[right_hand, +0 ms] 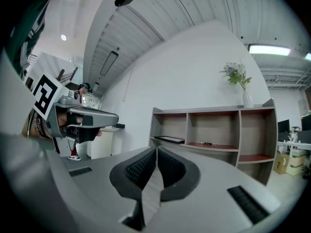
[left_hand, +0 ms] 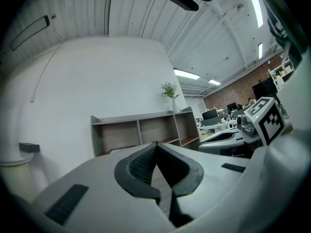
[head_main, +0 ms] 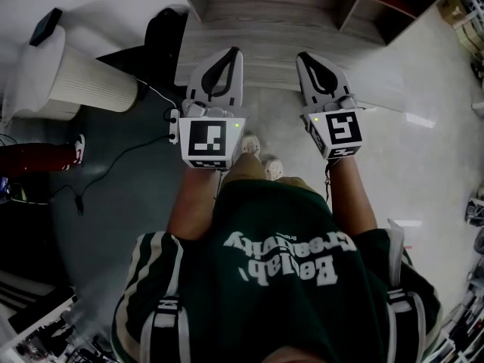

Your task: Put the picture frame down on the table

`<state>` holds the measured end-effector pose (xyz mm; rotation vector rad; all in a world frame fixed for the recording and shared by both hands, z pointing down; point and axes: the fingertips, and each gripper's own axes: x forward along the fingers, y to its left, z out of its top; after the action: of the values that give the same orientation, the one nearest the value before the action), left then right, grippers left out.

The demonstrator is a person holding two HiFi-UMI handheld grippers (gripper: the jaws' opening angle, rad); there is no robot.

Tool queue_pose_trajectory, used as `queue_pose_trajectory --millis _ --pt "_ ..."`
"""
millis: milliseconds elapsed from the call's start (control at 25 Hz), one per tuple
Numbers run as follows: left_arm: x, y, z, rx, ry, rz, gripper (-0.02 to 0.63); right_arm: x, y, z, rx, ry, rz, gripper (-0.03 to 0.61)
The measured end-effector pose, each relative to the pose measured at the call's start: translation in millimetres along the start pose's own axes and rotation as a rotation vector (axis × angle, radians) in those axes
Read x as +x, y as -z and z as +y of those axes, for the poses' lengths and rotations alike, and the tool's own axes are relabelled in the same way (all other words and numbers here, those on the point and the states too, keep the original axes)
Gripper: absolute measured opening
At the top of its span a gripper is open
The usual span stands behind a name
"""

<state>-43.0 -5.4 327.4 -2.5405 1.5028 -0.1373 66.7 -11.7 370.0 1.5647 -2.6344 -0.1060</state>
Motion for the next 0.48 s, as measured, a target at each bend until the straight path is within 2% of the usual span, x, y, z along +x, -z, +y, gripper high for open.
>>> queue_pose_trajectory --millis 480 --pt "3.2 2.4 -2.6 0.018 0.011 0.001 0.02 4.4 -8.9 -0.4 -0.011 0.001 -0.02 0.037"
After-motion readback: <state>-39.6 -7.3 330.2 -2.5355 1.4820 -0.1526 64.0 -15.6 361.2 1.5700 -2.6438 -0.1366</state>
